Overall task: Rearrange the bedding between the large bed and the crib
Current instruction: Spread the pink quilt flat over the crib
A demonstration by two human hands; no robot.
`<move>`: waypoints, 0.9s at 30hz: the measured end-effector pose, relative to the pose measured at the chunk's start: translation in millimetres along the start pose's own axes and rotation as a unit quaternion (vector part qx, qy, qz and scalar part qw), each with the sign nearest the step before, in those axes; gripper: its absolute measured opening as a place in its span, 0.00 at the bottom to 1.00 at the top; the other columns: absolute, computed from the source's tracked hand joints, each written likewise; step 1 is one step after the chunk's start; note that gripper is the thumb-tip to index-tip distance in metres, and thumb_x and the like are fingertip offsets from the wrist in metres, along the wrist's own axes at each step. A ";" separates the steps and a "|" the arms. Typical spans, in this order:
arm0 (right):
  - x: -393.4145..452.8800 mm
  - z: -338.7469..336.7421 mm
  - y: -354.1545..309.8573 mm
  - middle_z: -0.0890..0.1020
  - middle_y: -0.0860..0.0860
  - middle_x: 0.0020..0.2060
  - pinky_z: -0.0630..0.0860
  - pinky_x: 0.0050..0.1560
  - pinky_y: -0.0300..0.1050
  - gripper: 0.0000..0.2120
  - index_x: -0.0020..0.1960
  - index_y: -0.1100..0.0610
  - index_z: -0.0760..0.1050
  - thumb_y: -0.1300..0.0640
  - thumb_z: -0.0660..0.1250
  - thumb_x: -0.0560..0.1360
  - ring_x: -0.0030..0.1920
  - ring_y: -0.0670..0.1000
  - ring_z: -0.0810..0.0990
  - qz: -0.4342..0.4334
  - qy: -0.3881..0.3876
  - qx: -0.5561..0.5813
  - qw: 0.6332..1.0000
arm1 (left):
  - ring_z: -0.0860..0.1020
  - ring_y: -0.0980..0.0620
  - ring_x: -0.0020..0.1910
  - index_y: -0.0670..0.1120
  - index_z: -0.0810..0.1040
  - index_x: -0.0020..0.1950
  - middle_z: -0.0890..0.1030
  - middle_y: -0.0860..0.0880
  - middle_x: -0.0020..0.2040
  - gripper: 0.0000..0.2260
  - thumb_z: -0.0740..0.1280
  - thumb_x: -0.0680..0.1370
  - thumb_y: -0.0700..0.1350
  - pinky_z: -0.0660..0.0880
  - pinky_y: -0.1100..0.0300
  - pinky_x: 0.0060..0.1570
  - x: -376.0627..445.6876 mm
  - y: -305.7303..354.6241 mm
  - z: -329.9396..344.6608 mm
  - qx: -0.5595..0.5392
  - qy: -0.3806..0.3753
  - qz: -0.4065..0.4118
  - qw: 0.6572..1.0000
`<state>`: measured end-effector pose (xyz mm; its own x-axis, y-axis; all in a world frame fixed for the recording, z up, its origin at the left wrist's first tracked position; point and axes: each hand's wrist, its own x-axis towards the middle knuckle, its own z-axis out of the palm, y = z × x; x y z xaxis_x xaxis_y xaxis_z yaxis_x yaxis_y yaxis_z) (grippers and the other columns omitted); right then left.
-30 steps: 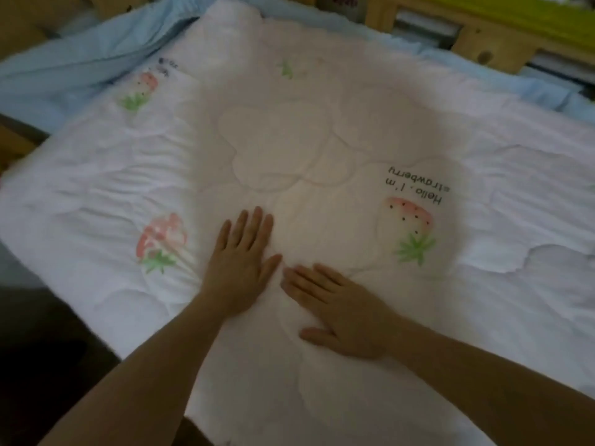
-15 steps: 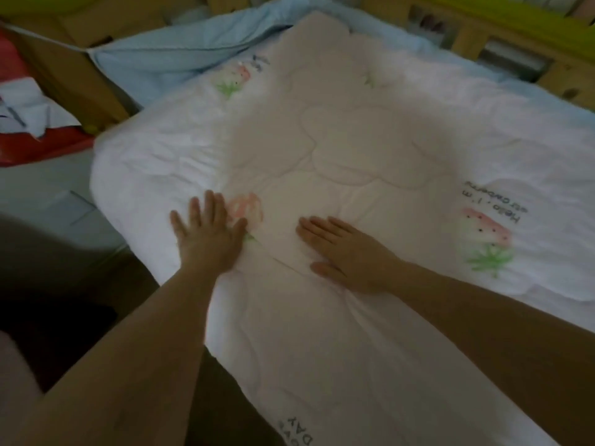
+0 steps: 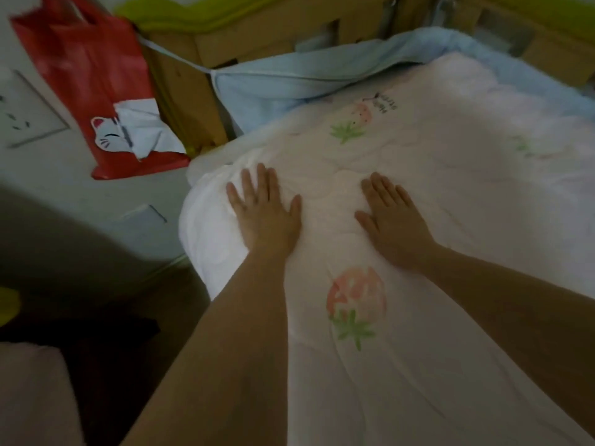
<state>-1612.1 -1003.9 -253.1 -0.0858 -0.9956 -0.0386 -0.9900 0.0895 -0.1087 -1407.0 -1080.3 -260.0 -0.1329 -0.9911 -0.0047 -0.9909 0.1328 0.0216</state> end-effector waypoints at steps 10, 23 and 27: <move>56.5 -12.1 77.1 0.51 0.53 0.77 0.41 0.75 0.50 0.32 0.78 0.54 0.48 0.43 0.35 0.76 0.77 0.53 0.49 0.067 0.041 -0.032 0.996 | 0.48 0.47 0.78 0.46 0.52 0.79 0.52 0.47 0.79 0.27 0.42 0.80 0.53 0.37 0.44 0.74 27.5 129.7 7.0 -0.106 0.027 0.197 0.974; 144.8 -33.0 155.8 0.48 0.59 0.77 0.41 0.75 0.58 0.29 0.78 0.55 0.45 0.43 0.43 0.82 0.77 0.58 0.47 0.267 0.029 -0.047 0.962 | 0.50 0.48 0.78 0.45 0.54 0.78 0.54 0.47 0.78 0.27 0.47 0.80 0.53 0.44 0.45 0.75 38.5 139.8 26.4 -0.088 0.058 0.166 0.981; 101.8 -17.3 78.9 0.49 0.54 0.78 0.41 0.75 0.50 0.30 0.78 0.52 0.48 0.40 0.41 0.79 0.77 0.54 0.47 0.067 0.022 0.022 0.997 | 0.49 0.47 0.78 0.47 0.52 0.79 0.53 0.48 0.79 0.27 0.45 0.81 0.55 0.41 0.43 0.74 41.8 115.6 12.9 -0.059 0.028 0.216 0.974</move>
<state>-1700.9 -1098.7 -248.4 -0.2221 -0.9750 -0.0123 -0.9637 0.2214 -0.1493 -1527.4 -1106.3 -270.5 -0.5317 -0.8427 0.0845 -0.8336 0.5384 0.1238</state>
